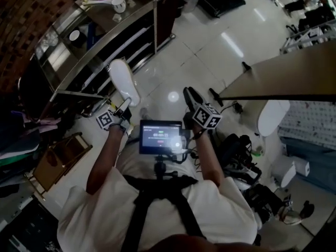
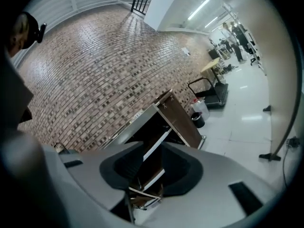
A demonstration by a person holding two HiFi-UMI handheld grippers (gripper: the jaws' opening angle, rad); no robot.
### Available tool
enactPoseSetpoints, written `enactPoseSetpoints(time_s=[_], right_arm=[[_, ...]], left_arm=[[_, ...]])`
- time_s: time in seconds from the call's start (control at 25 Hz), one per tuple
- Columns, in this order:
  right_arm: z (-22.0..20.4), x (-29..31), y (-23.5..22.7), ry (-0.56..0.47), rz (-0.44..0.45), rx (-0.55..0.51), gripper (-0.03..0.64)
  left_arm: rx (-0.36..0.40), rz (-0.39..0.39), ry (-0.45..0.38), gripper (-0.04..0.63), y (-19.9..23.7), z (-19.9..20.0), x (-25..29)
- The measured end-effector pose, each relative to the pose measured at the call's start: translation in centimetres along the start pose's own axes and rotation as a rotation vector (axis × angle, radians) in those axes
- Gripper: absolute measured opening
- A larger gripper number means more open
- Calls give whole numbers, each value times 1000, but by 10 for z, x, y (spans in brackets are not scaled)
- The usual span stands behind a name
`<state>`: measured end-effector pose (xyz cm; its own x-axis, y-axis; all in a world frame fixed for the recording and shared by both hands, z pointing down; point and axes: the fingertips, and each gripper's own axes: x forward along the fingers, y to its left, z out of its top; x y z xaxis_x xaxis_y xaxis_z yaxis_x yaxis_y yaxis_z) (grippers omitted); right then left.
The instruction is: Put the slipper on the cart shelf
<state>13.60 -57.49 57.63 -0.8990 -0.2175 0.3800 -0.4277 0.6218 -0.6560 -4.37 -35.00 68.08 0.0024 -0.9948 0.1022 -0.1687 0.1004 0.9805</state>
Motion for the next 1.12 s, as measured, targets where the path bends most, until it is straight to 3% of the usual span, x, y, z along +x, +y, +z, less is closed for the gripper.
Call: enactPoseSetpoints(time_s=[0.28,0.44,0.6,0.8,0.96,1.12], right_arm=[[7,64,9,39,23,-27,121],[13,107,21,54,80,-41,121],[12,142,50,116,168,-40,121],[10,185,75,258,299,-44,121],[-3,205,78,457,393,-72,123],[-13,219,81,620,483,-159,209]], left_arm=[[-69,-26,-65,55,10,40,11],[-85,-67,-73,55,9,57,20],[-102,-61,-89,55,12,60,17],[-109,-20,-160,54,20,73,19],[-158,-5,-260,52,18,84,32],[-175,-16,-329,52,8,88,58]])
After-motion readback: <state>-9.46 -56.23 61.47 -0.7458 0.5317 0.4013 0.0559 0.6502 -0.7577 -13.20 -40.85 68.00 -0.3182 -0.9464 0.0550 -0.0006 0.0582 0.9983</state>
